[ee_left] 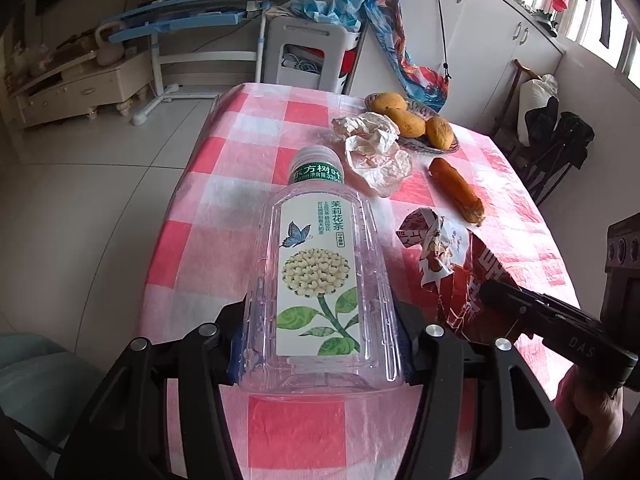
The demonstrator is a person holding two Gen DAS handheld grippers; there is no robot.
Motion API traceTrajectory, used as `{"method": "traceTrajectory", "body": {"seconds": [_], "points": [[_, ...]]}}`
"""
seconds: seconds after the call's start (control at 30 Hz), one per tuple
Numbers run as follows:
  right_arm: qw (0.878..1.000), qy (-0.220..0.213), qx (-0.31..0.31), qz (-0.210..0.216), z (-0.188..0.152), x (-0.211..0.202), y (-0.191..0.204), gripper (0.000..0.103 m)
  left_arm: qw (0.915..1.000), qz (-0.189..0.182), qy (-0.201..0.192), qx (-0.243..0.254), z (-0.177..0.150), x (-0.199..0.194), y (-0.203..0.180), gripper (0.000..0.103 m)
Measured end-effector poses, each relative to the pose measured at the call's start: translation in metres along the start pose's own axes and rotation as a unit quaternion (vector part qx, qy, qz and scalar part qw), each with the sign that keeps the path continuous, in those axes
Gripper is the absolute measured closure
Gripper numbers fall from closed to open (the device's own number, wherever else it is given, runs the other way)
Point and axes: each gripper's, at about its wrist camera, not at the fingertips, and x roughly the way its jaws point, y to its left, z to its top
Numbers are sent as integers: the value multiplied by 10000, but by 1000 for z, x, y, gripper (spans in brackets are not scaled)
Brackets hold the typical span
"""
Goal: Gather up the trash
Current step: 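Carry the snack bag and water bottle over the yellow basin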
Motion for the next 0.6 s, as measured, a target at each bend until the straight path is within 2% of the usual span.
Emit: {"method": "traceTrajectory", "body": {"seconds": [0.13, 0.37, 0.6], "points": [[9998, -166, -40, 74, -7, -24, 7, 87, 9999, -45, -140, -17, -15, -26, -1, 50], [9993, -315, 29, 215, -43, -61, 19, 87, 9990, 95, -428, 81, -44, -71, -1, 50], [9986, -18, -500, 167, -98, -87, 54, 87, 9975, 159, -664, 153, -70, -108, 0, 50]]}}
